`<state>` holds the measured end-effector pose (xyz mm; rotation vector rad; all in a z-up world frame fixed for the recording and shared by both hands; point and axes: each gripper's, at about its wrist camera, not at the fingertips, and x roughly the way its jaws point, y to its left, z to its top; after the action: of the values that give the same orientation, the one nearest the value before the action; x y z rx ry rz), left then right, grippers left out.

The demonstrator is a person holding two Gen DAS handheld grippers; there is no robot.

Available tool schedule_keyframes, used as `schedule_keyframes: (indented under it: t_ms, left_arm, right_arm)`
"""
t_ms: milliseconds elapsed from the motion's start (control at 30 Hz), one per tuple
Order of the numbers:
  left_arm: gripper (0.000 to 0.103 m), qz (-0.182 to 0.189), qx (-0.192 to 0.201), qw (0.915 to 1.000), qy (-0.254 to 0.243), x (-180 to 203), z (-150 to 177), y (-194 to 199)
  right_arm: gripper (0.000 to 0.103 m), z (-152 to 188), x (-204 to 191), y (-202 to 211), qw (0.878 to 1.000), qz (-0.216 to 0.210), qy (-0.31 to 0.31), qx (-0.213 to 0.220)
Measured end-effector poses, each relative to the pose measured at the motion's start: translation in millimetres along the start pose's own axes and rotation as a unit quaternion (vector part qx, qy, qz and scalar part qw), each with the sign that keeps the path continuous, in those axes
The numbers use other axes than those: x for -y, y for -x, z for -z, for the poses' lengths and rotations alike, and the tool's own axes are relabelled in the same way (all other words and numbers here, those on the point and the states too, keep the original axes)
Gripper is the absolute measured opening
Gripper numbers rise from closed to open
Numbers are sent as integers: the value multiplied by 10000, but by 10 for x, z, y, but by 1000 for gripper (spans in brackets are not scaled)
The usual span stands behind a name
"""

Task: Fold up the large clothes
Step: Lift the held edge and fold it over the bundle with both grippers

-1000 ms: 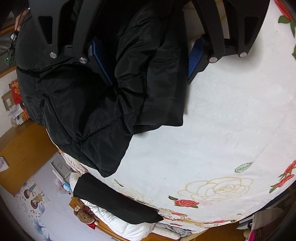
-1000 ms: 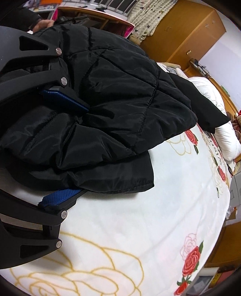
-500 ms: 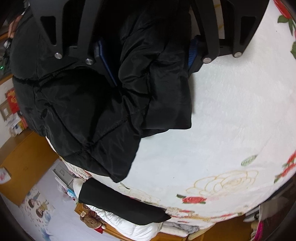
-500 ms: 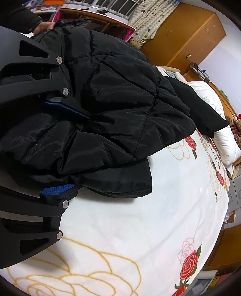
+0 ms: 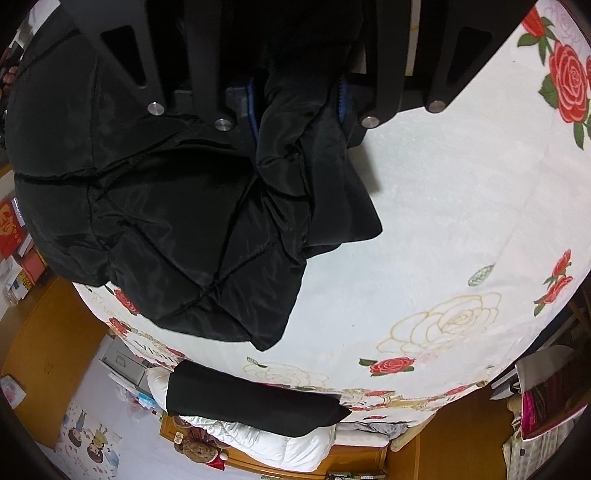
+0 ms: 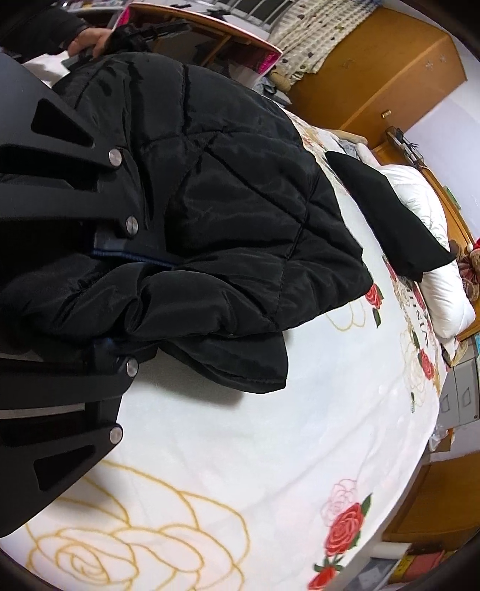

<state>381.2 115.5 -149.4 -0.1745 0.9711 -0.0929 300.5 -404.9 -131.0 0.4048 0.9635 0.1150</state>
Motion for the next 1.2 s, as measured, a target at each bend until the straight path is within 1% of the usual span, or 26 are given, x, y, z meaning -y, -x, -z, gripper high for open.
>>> schedule_keyframes:
  t_ms: [233,333,367,400,433,467,500,533,600,633,667,700,733,767,833,867,900,933,967,1000,1033,1067,1100,1133,1167,1200]
  left_arm:
    - [28,17,92,9999,55,-12,-4,117]
    - [28,32,81,9999,88,-18,-9,131]
    - [28,52,46,9999,129,-36,-9,115]
    - [29,82,8,9998,174,-57,-11,91]
    - [30,93,-34,9998,197,-70,-10,66]
    - [31,123,-89,9996,250,-101,-12,27]
    - [33,164,-117,9994,271,-109,-18,8]
    - [35,198,-134,9993,271,-127,-23,-9]
    - [40,305,-192,9989,290,-163,-28,-52]
    - [44,415,-256,9981,368,-209,-28,-93]
    - [48,555,-303,9967,501,-261,-20,-121]
    - [51,754,-357,9941,686,-332,-14,-159]
    - [56,962,-421,9907,864,-404,-7,-209]
    - [63,1144,-492,9871,1007,-459,6,-262]
    - [72,1503,-659,9774,1335,-561,38,-391]
    - [75,1624,-685,9741,1417,-577,45,-432]
    - [76,1672,-681,9734,1408,-556,44,-452]
    - [77,1651,-686,9747,1344,-511,39,-459]
    - [77,1629,-714,9759,1268,-453,35,-463]
    - [77,1617,-757,9764,1212,-411,31,-462]
    - [71,1562,-771,9782,1128,-373,22,-448]
    - [60,1500,-740,9805,1035,-328,14,-409]
    - [54,1371,-679,9840,918,-278,-2,-353]
    - [43,1237,-625,9869,823,-236,-13,-291]
    - [38,1107,-569,9894,742,-188,-22,-224]
    - [36,992,-523,9914,674,-144,-31,-159]
  right_arm:
    - [18,-17,-55,97,9999,42,38,88]
    - [17,-9,-56,120,9999,8,70,90]
    - [19,-19,-9,97,9999,-101,-23,34]
    - [29,-30,74,63,9994,-236,-236,-41]
    - [46,-39,183,23,9981,-358,-486,-99]
    - [58,-43,277,-8,9970,-398,-657,-129]
    - [76,-35,369,-34,9957,-410,-827,-123]
    - [79,-32,438,-60,9939,-510,-963,-158]
    - [80,-32,592,-197,9848,-1064,-1302,-440]
    - [79,-36,649,-278,9792,-1306,-1436,-599]
    - [79,-49,666,-335,9765,-1465,-1428,-678]
    - [71,-71,633,-372,9769,-1563,-1259,-730]
    - [64,-89,585,-399,9777,-1605,-1104,-788]
    - [62,-103,552,-410,9784,-1612,-1014,-803]
    - [54,-108,511,-425,9790,-1646,-897,-803]
    - [52,-101,506,-431,9789,-1661,-889,-791]
    - [49,-100,499,-432,9790,-1666,-886,-768]
    - [45,-86,481,-431,9794,-1656,-885,-742]
    - [43,-77,450,-425,9804,-1623,-869,-704]
    - [39,-80,415,-422,9816,-1578,-842,-669]
    - [36,-59,382,-394,9835,-1504,-788,-625]
    - [35,-58,342,-367,9852,-1419,-759,-590]
    - [32,-62,315,-333,9868,-1338,-728,-551]
    - [30,-58,286,-286,9884,-1248,-701,-504]
    - [28,-63,244,-234,9901,-1150,-661,-450]
    - [26,-71,206,-193,9914,-1080,-613,-406]
